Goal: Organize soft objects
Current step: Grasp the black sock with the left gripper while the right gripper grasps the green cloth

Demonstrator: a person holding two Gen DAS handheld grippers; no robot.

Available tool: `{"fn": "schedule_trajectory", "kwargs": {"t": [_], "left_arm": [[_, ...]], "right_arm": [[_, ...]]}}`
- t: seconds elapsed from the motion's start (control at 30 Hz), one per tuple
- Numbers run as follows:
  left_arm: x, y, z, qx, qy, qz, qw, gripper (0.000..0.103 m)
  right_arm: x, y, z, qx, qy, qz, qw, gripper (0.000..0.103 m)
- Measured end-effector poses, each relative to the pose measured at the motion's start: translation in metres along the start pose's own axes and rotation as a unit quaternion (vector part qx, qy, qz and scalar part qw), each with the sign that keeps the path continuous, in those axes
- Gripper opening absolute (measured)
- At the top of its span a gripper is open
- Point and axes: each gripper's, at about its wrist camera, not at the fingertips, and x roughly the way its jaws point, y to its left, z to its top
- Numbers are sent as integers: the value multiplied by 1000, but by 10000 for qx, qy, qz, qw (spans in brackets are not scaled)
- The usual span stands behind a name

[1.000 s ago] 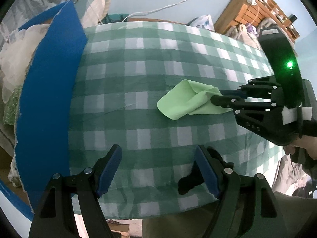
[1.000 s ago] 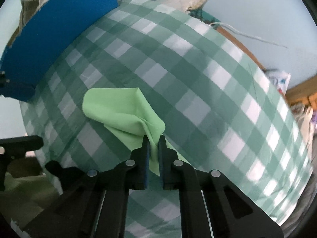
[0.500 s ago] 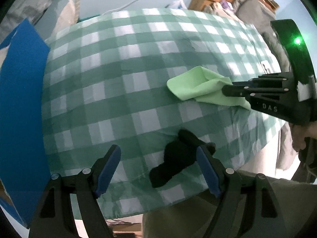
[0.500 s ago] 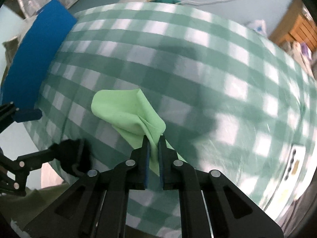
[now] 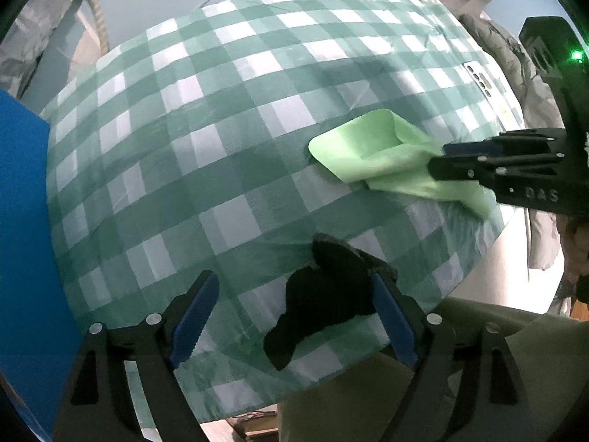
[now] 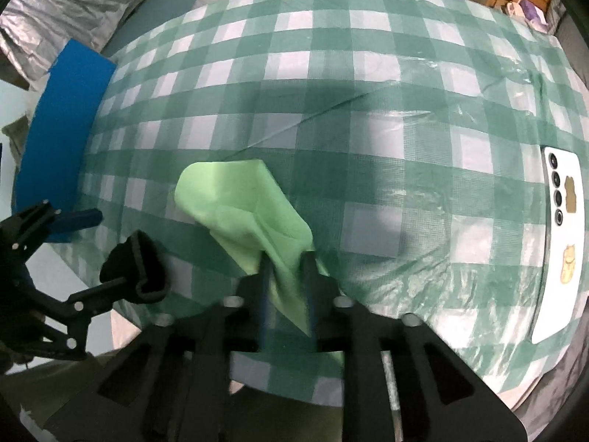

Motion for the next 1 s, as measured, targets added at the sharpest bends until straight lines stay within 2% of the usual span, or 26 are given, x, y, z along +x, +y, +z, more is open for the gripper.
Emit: {"fn": "schedule_trajectory", "kwargs": {"t": [0.03,0.17,0.4,0.57,0.8,0.9,1.0], "left_arm": [[-1,0,0,0,-13,-9,10000,85],[-6,2,3,-40,-93,-105,9999,86],[-6,4,-6,99,-16,-110,9999,86],[1,-1,-7,30,18,-16,10000,86],[9,-5,0,-207,-2,21,9998,86],[12,-8,3,-221,-44,87,9997,86],[12,-10,2,-180,-57,95,9998,77]], "right_arm": [[-2,0,0,-24,-30,8,10000,48],[-7,5,0,-196,-151,-10,9997,61],[1,20,7,-684,-47,-128,9976,63],[13,35,9,-1142,76,-373,9927,63],[28,45,6,-1454,133,-721,9867,63],[31,51,2,-1617,138,-930,9823,57],[32,56,-2,-1770,95,-1125,9777,33]]}}
